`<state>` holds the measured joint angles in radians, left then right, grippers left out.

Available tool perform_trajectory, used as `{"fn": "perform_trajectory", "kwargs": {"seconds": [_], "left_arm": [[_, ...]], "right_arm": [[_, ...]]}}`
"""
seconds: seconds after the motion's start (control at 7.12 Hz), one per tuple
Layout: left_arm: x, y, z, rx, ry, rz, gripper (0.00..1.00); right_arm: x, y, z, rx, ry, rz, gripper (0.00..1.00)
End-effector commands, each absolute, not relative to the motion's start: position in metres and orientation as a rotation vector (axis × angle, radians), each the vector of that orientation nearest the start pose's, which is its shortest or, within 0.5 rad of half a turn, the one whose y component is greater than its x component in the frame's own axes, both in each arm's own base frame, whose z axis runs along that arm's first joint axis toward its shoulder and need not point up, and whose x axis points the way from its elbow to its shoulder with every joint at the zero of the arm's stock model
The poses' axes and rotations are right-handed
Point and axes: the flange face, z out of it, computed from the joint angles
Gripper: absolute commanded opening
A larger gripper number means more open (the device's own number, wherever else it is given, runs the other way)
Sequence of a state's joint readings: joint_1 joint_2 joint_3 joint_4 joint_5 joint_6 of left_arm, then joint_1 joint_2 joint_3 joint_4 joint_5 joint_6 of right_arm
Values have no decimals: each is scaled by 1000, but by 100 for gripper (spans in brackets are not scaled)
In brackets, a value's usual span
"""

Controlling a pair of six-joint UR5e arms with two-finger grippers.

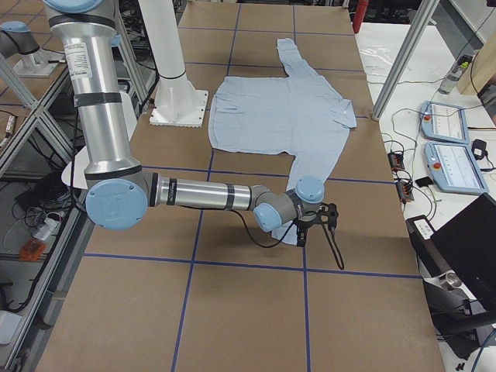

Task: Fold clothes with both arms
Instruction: 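Move the right gripper toward the cuff of the sleeve nearest it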

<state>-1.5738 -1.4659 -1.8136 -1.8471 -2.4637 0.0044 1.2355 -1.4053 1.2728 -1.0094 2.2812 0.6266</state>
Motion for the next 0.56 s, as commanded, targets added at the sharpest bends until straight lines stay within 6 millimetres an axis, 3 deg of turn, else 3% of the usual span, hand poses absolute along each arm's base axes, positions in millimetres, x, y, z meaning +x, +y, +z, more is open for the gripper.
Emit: {"fn": "perform_trajectory", "kwargs": {"seconds": [0.0,0.42], "left_arm": [[-56,-459,547,386,901,189,100],[-56,-459,547,387,902,191,100]], "right_arm": [[-137,-581,678,17,-773,132,86],[-137,-579,687,-7,-774,140,85]]}}
